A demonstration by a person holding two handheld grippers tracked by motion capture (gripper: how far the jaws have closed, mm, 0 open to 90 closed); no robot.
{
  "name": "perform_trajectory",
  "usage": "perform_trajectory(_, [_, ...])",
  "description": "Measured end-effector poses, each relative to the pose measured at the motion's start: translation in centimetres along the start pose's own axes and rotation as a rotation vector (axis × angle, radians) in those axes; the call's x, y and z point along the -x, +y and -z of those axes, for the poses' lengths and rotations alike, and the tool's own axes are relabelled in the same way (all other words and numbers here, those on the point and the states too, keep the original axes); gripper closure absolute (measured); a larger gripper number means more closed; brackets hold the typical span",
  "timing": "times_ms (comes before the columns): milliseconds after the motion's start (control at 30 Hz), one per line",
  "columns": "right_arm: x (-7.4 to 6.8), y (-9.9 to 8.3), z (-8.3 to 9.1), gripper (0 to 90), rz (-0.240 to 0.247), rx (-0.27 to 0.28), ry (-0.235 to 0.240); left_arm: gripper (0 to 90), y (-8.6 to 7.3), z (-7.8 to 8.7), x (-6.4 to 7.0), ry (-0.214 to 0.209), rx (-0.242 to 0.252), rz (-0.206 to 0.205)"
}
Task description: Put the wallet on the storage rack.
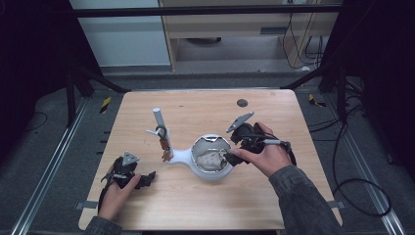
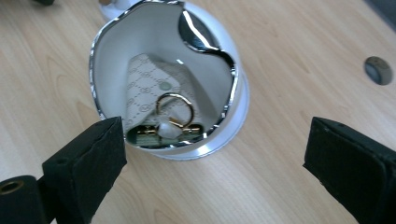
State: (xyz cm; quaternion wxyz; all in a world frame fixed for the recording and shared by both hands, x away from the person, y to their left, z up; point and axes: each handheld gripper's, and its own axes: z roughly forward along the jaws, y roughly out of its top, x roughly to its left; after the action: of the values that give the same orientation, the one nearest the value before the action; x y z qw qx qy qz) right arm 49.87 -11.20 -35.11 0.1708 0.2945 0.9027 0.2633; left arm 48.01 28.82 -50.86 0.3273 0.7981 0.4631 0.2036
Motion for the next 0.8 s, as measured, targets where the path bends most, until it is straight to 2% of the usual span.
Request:
perform_trajectory(100, [0.8, -0.9, 0.4, 8.2, -0.035, 0.036, -0.048, 0.0, 0.0, 0.0, 0.0, 0.000, 0.000, 0.000])
perform_trajectory(133, [0.8, -0.9, 0.4, 8.2, -0.035, 0.036, -0.048, 0.0, 0.0, 0.0, 0.0, 0.000, 0.000, 0.000])
perform_trajectory(167, [1.0, -1.2, 0.5, 8.5, -0.041, 0.044, -0.069, 0.0, 0.0, 0.0, 0.0, 0.000, 0.000, 0.000])
perform_trajectory(233, [1.7, -2.0, 0.8, 10.0, -0.072, 0.074, -0.091, 0.0, 0.0, 0.0, 0.0, 0.000, 0.000, 0.000])
perform_trajectory(333, [2.2, -2.6, 1.0, 10.6, -0.086, 0.075, -0.103, 0.0, 0.0, 0.0, 0.0, 0.000, 0.000, 0.000])
perform_trajectory(367, [2.6, -3.3, 1.1, 11.6, -0.091, 0.087, -0.115, 0.0, 0.0, 0.0, 0.0, 0.000, 0.000, 0.000])
perform_trajectory(700, [4.5, -6.6, 0.8, 11.7, -0.173, 0.094, -0.130, 0.0, 0.0, 0.0, 0.0, 0.000, 0.001, 0.004])
perform_trajectory(800, [5.1, -7.8, 0.5, 11.5, -0.222, 0.086, -0.135, 0.0, 0.0, 0.0, 0.0, 0.000, 0.001, 0.004])
